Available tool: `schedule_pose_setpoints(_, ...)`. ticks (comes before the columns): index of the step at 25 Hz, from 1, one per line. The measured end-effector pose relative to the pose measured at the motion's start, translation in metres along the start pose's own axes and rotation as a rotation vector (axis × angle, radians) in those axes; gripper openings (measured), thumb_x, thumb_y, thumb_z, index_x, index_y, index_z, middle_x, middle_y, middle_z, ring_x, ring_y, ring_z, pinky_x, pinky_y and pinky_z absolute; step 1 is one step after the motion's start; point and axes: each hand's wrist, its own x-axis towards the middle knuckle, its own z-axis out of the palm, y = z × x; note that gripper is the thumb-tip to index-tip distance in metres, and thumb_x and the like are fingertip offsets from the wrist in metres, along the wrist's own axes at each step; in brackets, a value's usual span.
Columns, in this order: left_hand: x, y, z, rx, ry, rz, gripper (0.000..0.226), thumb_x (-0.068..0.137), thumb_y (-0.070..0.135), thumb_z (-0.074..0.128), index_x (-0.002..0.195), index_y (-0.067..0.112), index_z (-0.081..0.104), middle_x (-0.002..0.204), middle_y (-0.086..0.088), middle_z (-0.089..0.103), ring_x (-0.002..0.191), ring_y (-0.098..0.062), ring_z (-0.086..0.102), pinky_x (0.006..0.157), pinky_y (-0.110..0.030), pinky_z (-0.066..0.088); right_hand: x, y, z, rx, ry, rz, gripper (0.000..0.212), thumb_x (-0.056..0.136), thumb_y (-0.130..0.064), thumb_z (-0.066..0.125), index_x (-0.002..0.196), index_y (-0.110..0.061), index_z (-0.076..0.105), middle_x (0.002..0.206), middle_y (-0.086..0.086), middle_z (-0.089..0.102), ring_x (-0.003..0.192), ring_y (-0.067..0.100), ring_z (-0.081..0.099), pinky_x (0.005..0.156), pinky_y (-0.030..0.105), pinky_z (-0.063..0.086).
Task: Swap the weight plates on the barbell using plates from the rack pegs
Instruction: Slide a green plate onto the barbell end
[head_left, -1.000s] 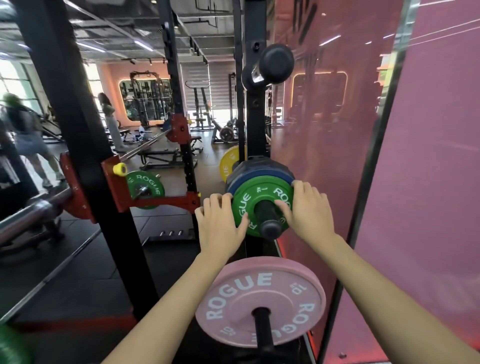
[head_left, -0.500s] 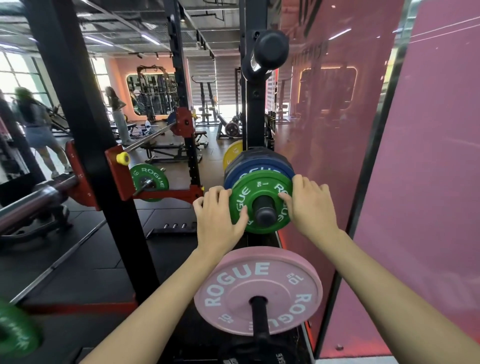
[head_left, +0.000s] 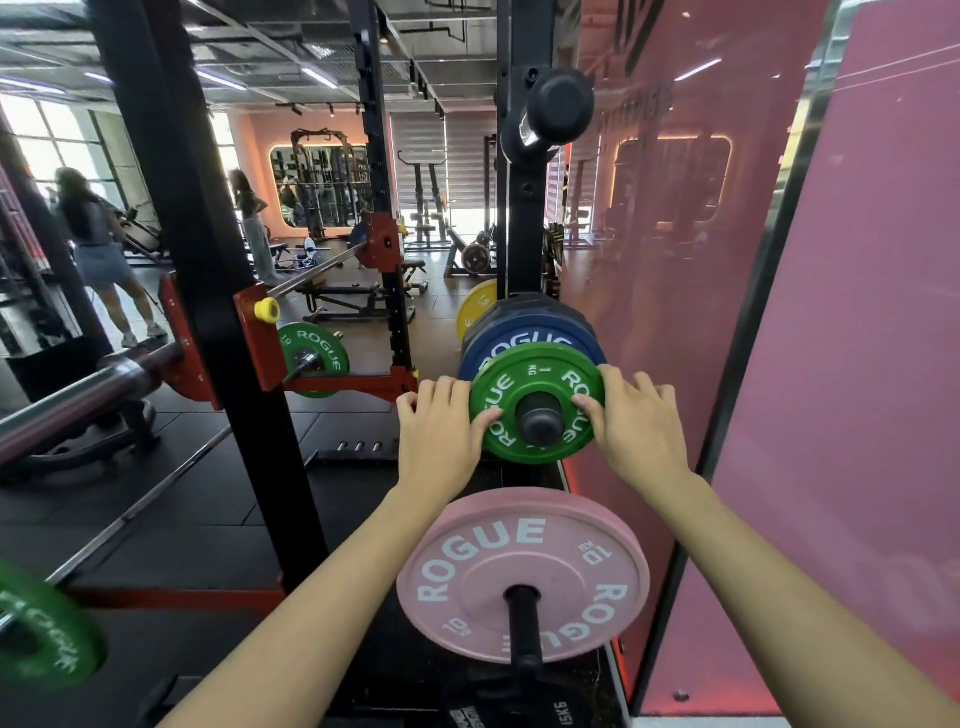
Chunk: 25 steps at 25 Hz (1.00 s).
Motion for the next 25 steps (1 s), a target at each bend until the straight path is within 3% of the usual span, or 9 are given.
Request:
schedule_pose_setpoints(5,-0.011,0.002,-0.016,-0.042,0.003,0.023,0.051,0.097,0.057,0.034,0.102,0.012,0.059,0.096,-0.002,0.060,0.092,-0.026,0.050,0.084,-0.041,0.036,-0.013,-0.001,-0.008,0.122,-0.012,0.022,0.045,0.099,-0.046,0.038,0.125,-0.011,0.049,0.097,0.009,0.068,0.094,0.031,0.051,0.077,0.043,0.036)
schedule_pose_setpoints(17,-0.052,-0.007,-0.084,-0.090,0.078,0.094,0.041,0.098,0.055,0.044,0.094,0.016,0.057,0.091,0.002,0.057,0.088,-0.022,0.047,0.082,-0.039,0.029,-0.067,-0.028,-0.072,0.203,0.094,-0.035,0.033,0.097,-0.039,0.049,0.113,-0.010,0.052,0.087,0.009,0.067,0.087,0.033,0.052,0.072,0.041,0.029)
schedule_pose_setpoints(21,-0.092,-0.060,-0.129,-0.048,0.055,0.033,0.047,0.098,0.058,0.038,0.097,0.016,0.058,0.095,0.002,0.059,0.091,-0.023,0.049,0.085,-0.041,0.030,-0.087,-0.094,-0.086,0.240,0.082,-0.092,0.033,0.096,-0.040,0.051,0.113,-0.011,0.053,0.085,0.010,0.066,0.091,0.034,0.053,0.071,0.041,0.030)
schedule_pose_setpoints(25,-0.158,-0.145,-0.188,0.031,0.067,-0.065,0.045,0.097,0.058,0.041,0.100,0.017,0.059,0.103,0.003,0.058,0.094,-0.023,0.050,0.086,-0.042,0.033,-0.116,-0.201,-0.087,0.324,0.003,-0.181,0.035,0.095,-0.039,0.054,0.113,-0.009,0.054,0.085,0.015,0.064,0.085,0.038,0.055,0.072,0.046,0.037)
